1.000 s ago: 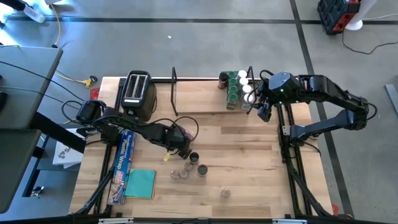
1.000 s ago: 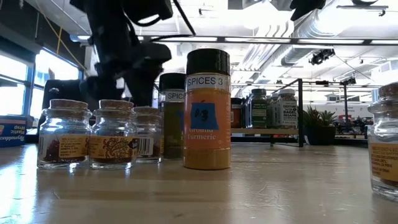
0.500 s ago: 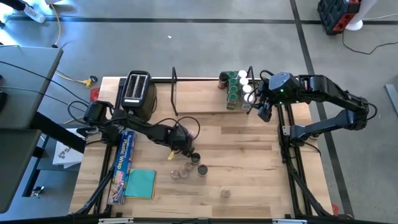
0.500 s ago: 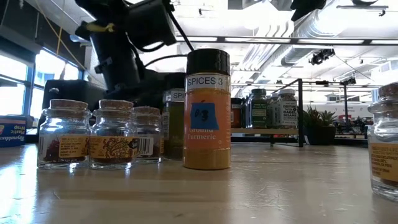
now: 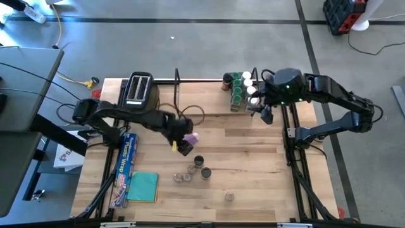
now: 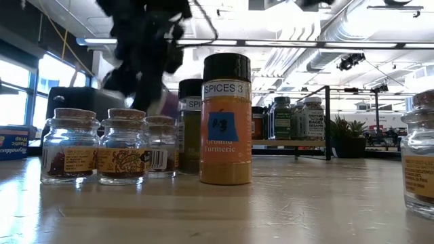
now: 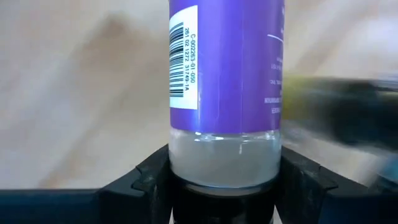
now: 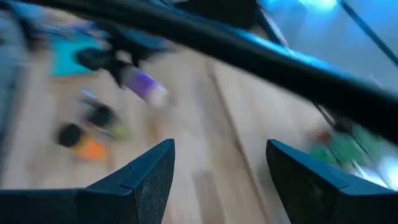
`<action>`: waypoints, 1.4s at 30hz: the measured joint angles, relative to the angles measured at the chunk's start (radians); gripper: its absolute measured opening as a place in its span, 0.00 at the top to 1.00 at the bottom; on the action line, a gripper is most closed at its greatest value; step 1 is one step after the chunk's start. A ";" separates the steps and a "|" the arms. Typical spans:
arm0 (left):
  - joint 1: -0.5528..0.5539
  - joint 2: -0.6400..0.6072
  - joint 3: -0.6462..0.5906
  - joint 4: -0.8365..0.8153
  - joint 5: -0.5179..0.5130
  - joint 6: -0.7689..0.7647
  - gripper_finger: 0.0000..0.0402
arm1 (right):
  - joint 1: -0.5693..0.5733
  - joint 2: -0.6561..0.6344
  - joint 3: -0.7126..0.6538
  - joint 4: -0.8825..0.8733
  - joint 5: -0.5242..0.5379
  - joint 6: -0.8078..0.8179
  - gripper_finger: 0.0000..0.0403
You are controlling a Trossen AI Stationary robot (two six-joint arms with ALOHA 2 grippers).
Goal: Shelf spices
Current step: Put the black seasoning bottle on the shelf and align it with the other black seasoning bottles
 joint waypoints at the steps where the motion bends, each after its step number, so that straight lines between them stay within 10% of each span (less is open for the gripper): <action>1: 0.011 -0.013 0.025 0.007 0.052 0.002 0.51 | -0.004 0.011 0.000 0.042 -0.054 -0.035 0.38; 9: 0.090 -0.034 0.243 0.004 0.307 -0.249 0.51 | -0.021 0.211 0.000 0.198 -0.507 -0.403 0.38; 42: 0.192 -0.029 0.286 0.132 0.310 -0.408 0.51 | 0.038 0.531 0.000 0.441 -0.410 -0.622 0.36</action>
